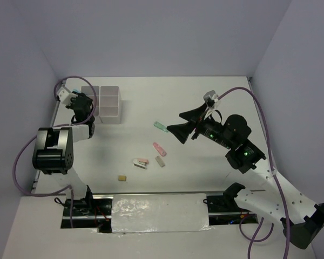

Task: Sort the stationery into containers
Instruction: Place the stationery in the storage box.

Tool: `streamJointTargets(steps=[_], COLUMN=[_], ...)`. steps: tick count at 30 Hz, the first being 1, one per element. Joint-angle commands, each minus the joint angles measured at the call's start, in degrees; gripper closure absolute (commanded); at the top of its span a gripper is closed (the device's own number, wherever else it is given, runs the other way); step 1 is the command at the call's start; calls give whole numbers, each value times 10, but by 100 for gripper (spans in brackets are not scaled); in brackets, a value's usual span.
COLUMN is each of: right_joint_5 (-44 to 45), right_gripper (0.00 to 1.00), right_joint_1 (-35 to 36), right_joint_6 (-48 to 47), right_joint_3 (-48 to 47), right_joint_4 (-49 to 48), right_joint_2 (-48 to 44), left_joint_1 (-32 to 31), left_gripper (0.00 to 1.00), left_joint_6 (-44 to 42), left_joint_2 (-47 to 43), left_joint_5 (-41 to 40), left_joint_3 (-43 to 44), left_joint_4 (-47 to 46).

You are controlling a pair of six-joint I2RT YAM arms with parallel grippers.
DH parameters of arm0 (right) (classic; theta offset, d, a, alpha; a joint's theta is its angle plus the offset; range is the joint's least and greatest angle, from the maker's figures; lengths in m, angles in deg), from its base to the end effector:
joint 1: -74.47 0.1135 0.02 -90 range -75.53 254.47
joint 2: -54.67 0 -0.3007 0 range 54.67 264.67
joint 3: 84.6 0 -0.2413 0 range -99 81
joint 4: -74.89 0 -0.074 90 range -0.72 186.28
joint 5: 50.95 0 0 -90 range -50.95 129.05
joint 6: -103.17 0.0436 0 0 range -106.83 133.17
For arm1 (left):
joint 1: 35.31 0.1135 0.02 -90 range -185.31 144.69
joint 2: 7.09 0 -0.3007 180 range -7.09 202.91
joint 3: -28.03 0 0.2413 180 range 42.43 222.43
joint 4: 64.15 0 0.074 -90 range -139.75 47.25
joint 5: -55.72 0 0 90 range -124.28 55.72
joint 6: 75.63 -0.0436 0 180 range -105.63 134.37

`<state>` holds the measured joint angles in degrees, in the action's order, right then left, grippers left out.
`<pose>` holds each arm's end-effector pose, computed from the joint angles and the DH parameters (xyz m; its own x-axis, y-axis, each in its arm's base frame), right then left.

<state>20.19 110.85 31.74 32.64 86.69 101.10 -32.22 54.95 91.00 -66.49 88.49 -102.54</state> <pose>0.1198 0.1058 0.4083 -0.2011 0.2262 -0.9531 -0.7983 0.5261 0.2933 0.3625 0.0428 0.2654 0.3859 -0.5304 -0.7548 -0.4302 0.6203 -0.6558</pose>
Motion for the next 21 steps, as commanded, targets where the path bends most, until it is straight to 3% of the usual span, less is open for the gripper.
streamJointTargets(steps=[1,9,10,13,16,19,21], right_joint_5=[-7,-8,-7,-8,-14,-13,-12], right_gripper=[0,0,0,0,0,0,0], right_joint_1=[0,-1,0,0,1,-1,0], right_joint_6=[-9,-17,-17,-18,-20,-20,-20], right_joint_3=[-2,-1,-1,-1,-1,0,-2], right_joint_4=[-29,-23,-23,-22,-22,-22,-20], right_joint_2=[1,-4,-6,-9,-11,-8,-6], left_joint_1=[2,4,4,4,3,3,4], left_gripper=[100,92,88,64,52,32,27], left_joint_6=[23,37,44,58,57,61,53], left_joint_2=[15,40,37,31,23,-4,-22], left_joint_5=[8,21,19,13,23,32,32], left_joint_3=[18,20,14,-3,-3,-9,-5], left_joint_4=[-86,-77,-81,-86,-76,-66,-53])
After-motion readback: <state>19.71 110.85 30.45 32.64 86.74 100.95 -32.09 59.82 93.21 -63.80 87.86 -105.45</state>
